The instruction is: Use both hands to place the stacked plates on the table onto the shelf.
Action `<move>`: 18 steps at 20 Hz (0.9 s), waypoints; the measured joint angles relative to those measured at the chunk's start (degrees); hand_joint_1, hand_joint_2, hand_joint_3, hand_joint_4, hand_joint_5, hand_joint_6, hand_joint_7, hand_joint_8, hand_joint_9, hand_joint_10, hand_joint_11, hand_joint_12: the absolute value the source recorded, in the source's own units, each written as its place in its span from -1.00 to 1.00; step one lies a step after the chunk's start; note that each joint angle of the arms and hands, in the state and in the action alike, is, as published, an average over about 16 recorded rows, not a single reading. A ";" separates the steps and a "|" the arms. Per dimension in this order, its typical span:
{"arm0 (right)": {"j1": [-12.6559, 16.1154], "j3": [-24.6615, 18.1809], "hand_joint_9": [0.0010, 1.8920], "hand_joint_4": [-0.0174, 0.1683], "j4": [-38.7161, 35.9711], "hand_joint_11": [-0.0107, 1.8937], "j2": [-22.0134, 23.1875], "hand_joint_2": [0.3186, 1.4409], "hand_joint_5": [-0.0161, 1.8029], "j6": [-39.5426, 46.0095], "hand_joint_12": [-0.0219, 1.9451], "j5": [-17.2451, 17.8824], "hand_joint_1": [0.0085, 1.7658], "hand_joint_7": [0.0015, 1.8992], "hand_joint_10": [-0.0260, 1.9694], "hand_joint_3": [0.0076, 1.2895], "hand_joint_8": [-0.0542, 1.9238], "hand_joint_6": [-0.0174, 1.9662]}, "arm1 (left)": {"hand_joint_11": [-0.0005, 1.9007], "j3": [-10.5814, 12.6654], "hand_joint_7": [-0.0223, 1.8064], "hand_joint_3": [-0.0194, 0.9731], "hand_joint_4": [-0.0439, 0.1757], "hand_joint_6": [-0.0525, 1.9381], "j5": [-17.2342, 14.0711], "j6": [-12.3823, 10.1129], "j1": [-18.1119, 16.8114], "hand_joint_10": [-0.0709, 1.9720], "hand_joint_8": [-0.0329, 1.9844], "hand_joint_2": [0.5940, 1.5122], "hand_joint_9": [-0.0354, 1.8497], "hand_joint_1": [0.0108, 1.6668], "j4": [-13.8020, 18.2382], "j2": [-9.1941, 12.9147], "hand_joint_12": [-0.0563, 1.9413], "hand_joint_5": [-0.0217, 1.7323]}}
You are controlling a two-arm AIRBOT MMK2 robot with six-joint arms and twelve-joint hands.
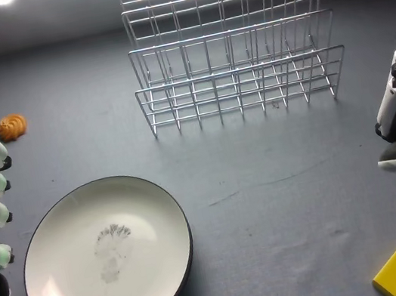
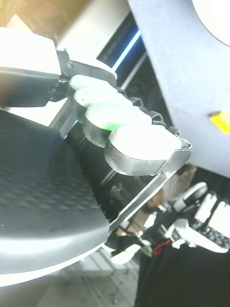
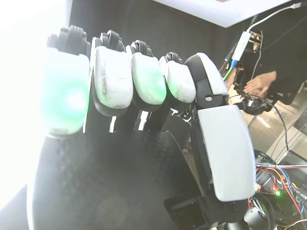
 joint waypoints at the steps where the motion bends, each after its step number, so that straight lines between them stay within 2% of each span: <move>1: 0.00 0.00 -0.05 -0.27 -0.01 0.12 0.00 0.59 -0.13 -0.01 0.01 0.03 -0.65 -0.11 0.12 -0.95 0.13 0.14 | -0.13 0.05 -0.12 -0.92 -0.10 0.04 -0.02 0.00 0.00 0.01 -0.02 0.29 -0.09 -0.72 -0.05 0.00 0.03 -0.10; 4: 0.00 0.00 -0.30 -0.40 -0.07 -0.17 -0.01 0.59 -0.35 -0.15 -0.24 0.14 -0.73 -0.34 -0.16 -0.96 -0.14 -0.15 | -0.36 0.26 -0.33 -0.93 -0.23 -0.21 -0.07 0.00 0.00 -0.23 -0.27 0.25 -0.31 -0.79 -0.14 -0.02 -0.23 -0.32; 8: 0.05 0.00 -0.48 -0.51 -0.12 -0.38 -0.05 0.59 -0.51 -0.71 -0.44 0.20 -0.79 -0.51 -0.37 -0.97 -0.35 -0.36 | -0.52 0.42 -0.47 -0.93 -0.32 -0.40 -0.10 -0.01 0.00 -0.41 -0.45 0.21 -0.47 -0.84 -0.21 -0.04 -0.41 -0.47; 12: 0.73 -0.03 -0.83 -0.86 -0.39 -0.76 -0.16 0.55 -0.83 -0.41 -0.86 -0.46 -0.91 -0.84 -0.80 -0.98 -0.77 -0.79 | -0.86 0.69 -0.81 -0.94 -0.62 -0.83 -0.41 -0.36 0.10 -0.82 -0.86 0.12 -0.82 -0.98 -0.47 -0.07 -0.82 -0.82; 14: 1.37 -0.04 -0.94 -0.83 -0.93 -0.90 -0.21 0.53 -0.93 0.45 -0.97 -1.29 -0.85 -0.95 -0.93 -0.99 -0.91 -0.93 | -0.96 0.68 -0.89 -0.96 -0.59 -0.93 -0.85 -0.58 0.17 -0.92 -0.95 0.12 -0.91 -1.00 -0.55 -0.08 -0.92 -0.90; 18: 2.86 -0.07 -0.98 -0.83 -2.48 -0.97 -0.30 0.50 -0.96 2.74 -0.98 -3.45 -0.65 -0.98 -0.97 -0.99 -0.93 -0.96 | -0.98 0.45 -0.88 -0.95 -0.60 -0.94 -1.70 -1.03 0.27 -0.92 -0.96 0.13 -0.91 -1.00 0.12 -0.06 -0.93 -0.91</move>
